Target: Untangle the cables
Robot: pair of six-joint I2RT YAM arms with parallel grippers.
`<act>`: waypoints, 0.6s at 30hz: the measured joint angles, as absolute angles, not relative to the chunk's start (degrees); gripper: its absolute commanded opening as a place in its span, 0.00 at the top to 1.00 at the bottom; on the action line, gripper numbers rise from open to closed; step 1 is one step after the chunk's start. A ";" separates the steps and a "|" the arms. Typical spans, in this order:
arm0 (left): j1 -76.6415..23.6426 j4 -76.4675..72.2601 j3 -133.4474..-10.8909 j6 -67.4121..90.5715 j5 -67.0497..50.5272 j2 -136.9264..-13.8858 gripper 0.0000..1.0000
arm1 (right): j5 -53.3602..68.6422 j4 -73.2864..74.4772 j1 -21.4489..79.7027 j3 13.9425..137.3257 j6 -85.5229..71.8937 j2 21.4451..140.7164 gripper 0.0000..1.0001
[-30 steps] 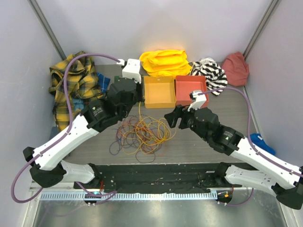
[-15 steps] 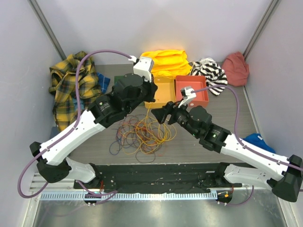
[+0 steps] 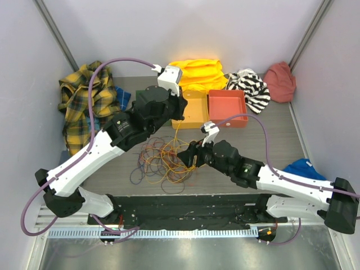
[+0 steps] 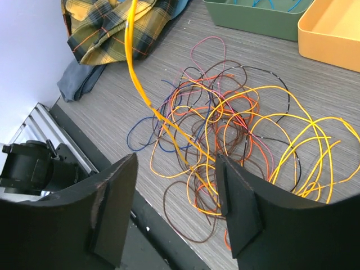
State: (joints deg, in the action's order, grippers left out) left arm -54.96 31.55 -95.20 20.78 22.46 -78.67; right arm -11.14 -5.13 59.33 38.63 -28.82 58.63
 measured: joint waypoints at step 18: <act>-54.61 31.66 -93.76 20.08 26.30 -76.03 1.00 | -30.55 5.96 59.46 41.15 -26.50 49.50 0.99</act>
